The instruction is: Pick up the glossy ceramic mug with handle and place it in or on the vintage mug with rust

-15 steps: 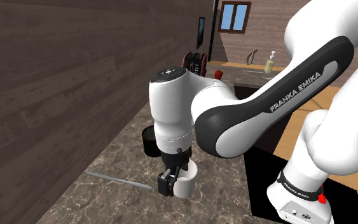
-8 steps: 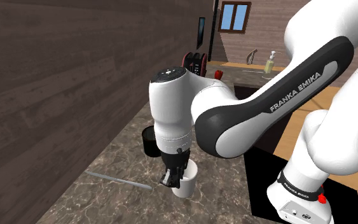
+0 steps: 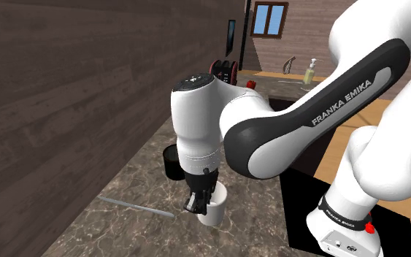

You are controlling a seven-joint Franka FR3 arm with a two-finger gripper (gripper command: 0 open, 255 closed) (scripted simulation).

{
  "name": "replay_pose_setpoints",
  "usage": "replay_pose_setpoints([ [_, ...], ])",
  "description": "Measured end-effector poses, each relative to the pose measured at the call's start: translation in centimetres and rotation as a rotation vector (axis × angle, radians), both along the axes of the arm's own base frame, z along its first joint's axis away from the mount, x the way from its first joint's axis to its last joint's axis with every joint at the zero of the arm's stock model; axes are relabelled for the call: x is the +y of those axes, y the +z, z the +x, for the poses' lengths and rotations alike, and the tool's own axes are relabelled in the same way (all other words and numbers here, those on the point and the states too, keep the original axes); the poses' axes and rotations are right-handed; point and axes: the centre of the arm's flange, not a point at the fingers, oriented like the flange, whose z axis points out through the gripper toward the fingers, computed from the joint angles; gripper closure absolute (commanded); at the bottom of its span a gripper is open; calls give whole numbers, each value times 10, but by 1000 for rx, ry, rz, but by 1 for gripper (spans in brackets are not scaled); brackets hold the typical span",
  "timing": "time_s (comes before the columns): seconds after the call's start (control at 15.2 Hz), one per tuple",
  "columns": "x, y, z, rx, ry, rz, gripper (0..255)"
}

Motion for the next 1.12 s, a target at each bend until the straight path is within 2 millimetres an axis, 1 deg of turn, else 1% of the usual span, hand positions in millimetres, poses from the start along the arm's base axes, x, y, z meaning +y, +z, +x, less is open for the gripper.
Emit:
replay_pose_setpoints([
  [0.33,0,24,1,0,0,0,255],
  [0.99,-1,80,0,0,0,0,255],
  [1.12,0,87,-1,0,0,0,255],
])
